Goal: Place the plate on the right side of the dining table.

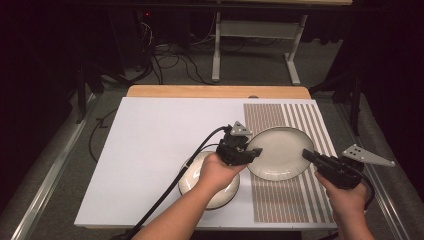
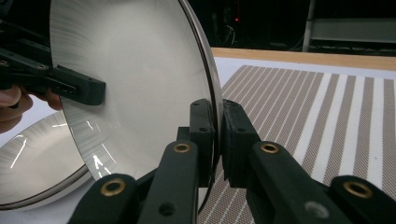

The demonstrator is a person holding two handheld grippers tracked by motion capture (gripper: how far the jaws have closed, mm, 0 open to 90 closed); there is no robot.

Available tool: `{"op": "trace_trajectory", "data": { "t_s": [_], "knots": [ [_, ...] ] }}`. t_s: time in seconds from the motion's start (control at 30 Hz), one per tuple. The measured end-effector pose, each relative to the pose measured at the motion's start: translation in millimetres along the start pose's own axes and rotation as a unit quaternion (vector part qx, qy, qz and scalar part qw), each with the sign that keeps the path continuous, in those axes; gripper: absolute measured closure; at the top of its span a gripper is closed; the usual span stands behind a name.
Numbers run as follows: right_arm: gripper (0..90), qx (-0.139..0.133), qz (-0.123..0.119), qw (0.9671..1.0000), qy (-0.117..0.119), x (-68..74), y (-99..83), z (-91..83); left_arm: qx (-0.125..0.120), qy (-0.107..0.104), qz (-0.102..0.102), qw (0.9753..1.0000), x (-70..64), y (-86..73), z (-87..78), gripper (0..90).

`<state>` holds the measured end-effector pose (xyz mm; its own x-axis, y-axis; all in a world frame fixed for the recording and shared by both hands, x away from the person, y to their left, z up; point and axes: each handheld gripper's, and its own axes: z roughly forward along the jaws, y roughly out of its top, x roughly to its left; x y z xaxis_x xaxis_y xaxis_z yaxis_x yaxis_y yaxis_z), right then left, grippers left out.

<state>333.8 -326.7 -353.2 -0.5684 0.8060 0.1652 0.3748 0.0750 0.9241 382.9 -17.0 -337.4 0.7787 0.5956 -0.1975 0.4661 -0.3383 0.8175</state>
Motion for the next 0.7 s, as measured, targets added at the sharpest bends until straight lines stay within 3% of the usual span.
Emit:
{"op": "trace_trajectory", "data": {
  "t_s": [0.4,0.7],
  "knots": [
    [86.2,0.01,0.016,0.9992,-0.036,-22.3,-8.9,-5.6,0.012,-0.002,-0.011,0.9999,-1.3,5.9,37.0,67.4],
    [86.7,0.015,0.032,0.9982,-0.049,-39.8,-17.8,-8.7,0.019,-0.009,-0.02,0.9996,0.4,5.4,67.3,65.9]
  ]
}}
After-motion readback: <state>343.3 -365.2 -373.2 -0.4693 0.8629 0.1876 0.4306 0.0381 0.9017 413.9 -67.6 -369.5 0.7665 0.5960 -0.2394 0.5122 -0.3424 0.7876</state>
